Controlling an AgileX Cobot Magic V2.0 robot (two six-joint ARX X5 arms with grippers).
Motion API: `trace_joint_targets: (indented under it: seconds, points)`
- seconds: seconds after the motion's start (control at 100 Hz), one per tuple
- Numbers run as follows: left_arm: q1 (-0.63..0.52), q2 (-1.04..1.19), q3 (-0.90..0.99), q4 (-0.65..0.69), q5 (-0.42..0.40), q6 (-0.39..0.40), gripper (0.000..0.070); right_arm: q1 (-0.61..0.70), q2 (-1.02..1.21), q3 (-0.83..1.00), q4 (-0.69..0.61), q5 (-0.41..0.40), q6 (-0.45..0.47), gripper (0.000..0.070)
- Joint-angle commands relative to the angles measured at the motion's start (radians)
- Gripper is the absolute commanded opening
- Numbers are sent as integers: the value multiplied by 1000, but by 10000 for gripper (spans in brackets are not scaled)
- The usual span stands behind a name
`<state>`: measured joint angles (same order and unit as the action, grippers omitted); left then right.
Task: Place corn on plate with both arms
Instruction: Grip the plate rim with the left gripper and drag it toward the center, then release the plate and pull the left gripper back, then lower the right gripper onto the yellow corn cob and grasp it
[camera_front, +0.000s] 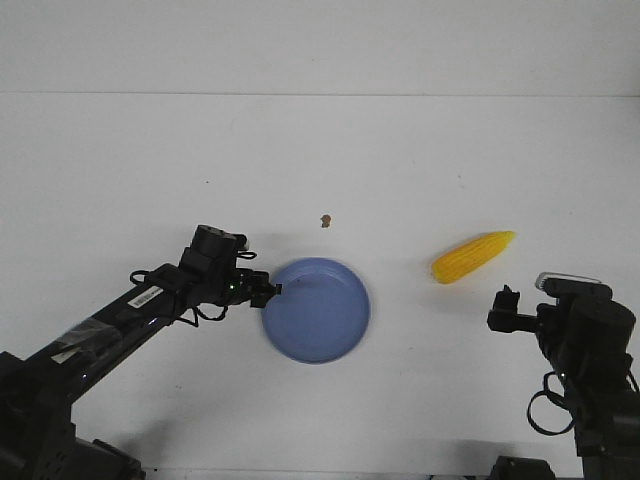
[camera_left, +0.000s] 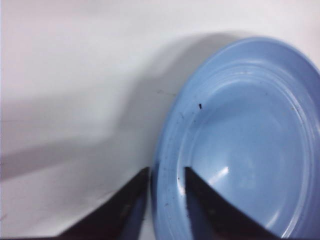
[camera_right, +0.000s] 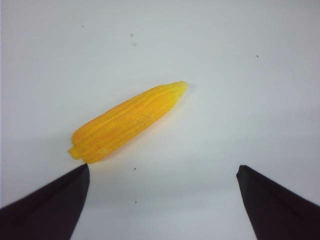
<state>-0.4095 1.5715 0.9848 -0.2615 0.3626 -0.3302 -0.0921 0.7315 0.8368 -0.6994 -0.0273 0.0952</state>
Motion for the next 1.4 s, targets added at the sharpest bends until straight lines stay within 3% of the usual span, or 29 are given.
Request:
trace_joint_targets:
  seconds: [0.0,0.16,0.23,0.5,0.77,0.9,1.08,1.28,1.39]
  points:
    - [-3,9,11,6,0,-3,299,0,2,15,3,-3,10,620]
    - [-3,9,11,37,1,-3,604,0,2,15,3,-3,10,621]
    - [-3,5,11,60,1,-1,700,0,2,15,3,-3,10,620]
    - [64,-127,26,81,-11,105,700,0,2,15,3,-2,10,621]
    - [195,-365,26,-33,-279,327,700,0,2,15,11,-3,16,621]
    - [257,-445,26,-72,-316,331,700,0,3,15,13,-2,58,620]
    - [285,-481,26,-113,-319,338,700,0,39,15,42,-8,201,616]
    - [285,-478,26,-107,-319,338,700,0,198,15,166,-133,296,615]
    - [285,-478,26,-110,-318,338,700,0,310,15,238,-141,331,614]
